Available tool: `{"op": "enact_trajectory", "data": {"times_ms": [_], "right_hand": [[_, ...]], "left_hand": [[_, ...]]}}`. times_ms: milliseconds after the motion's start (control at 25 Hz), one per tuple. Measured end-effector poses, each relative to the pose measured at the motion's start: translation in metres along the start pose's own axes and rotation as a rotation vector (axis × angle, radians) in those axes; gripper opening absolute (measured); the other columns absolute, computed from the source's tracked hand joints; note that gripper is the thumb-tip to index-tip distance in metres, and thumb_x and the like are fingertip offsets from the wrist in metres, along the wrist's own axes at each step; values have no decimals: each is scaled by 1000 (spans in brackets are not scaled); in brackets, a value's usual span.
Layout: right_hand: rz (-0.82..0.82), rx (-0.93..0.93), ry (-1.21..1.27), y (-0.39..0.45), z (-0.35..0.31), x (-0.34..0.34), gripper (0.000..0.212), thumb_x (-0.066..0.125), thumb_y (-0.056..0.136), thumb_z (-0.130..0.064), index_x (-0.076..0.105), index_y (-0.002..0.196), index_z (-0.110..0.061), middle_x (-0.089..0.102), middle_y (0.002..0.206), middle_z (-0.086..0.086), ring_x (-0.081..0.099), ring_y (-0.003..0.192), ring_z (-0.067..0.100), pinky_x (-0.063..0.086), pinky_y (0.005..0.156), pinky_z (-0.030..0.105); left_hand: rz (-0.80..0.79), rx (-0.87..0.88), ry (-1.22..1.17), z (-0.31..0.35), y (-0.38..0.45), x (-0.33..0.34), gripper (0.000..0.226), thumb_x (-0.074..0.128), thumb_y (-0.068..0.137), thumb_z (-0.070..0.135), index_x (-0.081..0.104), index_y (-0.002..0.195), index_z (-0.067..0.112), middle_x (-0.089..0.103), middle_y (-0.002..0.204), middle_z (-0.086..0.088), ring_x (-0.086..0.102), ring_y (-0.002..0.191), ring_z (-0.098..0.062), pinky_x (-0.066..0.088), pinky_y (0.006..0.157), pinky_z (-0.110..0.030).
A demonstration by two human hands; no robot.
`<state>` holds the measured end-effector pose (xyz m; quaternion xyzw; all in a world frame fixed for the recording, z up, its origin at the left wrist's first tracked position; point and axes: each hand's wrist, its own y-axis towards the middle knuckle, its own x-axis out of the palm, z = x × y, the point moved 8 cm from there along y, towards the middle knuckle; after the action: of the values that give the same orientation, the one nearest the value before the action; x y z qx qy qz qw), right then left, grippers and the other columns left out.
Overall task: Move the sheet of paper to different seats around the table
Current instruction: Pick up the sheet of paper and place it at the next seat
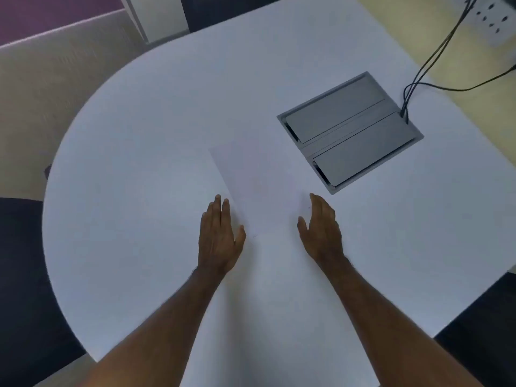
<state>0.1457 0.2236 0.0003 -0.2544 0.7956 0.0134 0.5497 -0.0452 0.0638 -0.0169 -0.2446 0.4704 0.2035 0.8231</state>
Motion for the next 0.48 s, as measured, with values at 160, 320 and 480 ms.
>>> {"op": "enact_trajectory", "data": {"times_ms": [160, 320, 480], "right_hand": [[-52, 53, 57, 30, 7, 23, 67, 61, 101, -32, 32, 158, -12, 39, 162, 9, 37, 149, 29, 39, 117, 46], [-28, 94, 70, 63, 17, 32, 68, 64, 99, -35, 34, 157, -15, 41, 160, 8, 39, 147, 29, 40, 116, 46], [-4, 120, -3, 84, 24, 41, 69, 67, 96, -38, 39, 154, -15, 45, 157, 9, 39, 144, 30, 44, 112, 47]], "left_hand": [[-42, -49, -55, -12, 16, 33, 74, 51, 103, 36, 20, 162, 7, 9, 173, -12, 10, 160, -30, 11, 130, -45], [-2, -5, -73, -14, 43, 52, 75, 51, 103, 38, 18, 163, 8, 8, 174, -11, 8, 161, -29, 11, 130, -46], [30, 25, -36, -7, 71, 64, 75, 46, 101, 42, 19, 163, 9, 6, 174, -11, 6, 161, -28, 6, 130, -44]]}}
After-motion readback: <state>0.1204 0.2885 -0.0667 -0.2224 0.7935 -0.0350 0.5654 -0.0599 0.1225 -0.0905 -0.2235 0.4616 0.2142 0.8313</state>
